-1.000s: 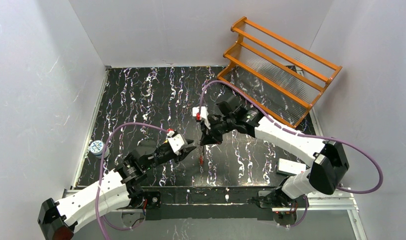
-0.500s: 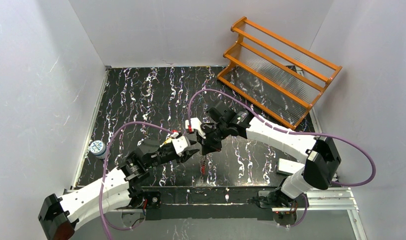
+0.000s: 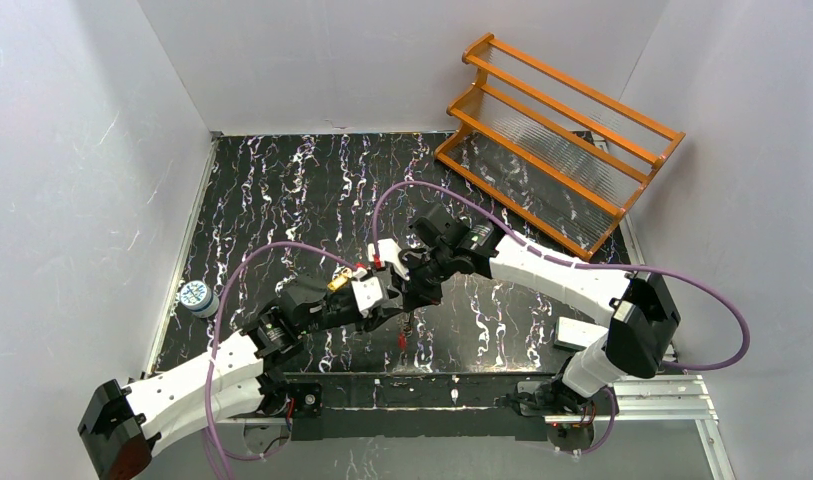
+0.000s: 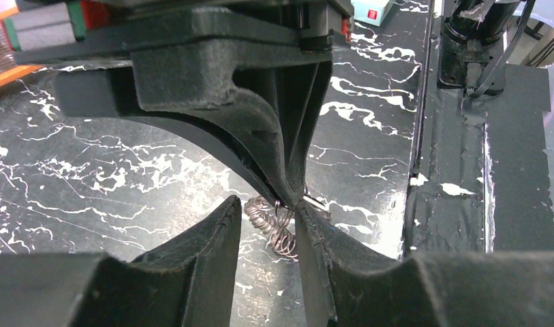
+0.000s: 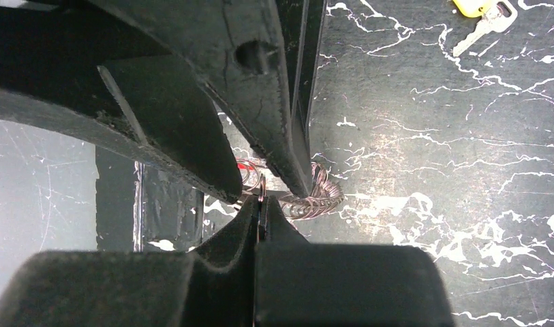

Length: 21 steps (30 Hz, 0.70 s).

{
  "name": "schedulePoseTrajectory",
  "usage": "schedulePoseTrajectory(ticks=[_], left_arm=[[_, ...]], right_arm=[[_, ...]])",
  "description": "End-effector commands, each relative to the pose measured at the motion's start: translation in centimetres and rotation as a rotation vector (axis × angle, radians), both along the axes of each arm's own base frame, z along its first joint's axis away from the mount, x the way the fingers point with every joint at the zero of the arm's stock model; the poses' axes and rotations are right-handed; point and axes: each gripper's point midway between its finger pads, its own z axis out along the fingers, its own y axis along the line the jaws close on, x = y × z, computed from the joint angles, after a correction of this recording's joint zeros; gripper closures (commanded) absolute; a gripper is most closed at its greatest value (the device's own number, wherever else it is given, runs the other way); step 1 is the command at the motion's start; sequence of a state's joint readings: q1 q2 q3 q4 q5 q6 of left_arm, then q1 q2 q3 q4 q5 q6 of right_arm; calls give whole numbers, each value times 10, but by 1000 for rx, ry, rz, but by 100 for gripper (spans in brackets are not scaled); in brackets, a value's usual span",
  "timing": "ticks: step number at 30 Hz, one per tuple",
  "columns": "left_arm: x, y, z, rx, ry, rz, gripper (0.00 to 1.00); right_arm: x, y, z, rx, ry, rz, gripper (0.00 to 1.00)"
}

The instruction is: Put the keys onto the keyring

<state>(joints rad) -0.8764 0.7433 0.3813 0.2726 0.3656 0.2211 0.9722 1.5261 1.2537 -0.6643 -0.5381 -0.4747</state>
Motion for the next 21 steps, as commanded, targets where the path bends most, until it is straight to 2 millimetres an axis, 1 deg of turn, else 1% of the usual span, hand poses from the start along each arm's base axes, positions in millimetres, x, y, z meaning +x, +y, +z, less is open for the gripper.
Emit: schedulePoseTrajectory(ticks=[1,4,8,14,16,18,21], left_arm=[[-3,-1,1,17,6,-21,66],[0,-1,-4,30,13,-5,68],[1,-4,-6,41,12,-19,77],[0,-9,-8,53,18,-45,86],[0,-10,-8,48,18,-47,91],[0,-11,-7,43,17,-48,99],[0,-11,-6,31,22,-45,100]], right_arm=[[1,9,20,49,-36,23,99],[-1,11,20,51,-35,29,99],[-2,11,19,49,-36,36,99],[-4,13,19,51,-37,46,99],[-5,13,19,49,-36,48,99],[-5,13,18,47,-36,47,99],[-4,12,17,42,-37,46,99]])
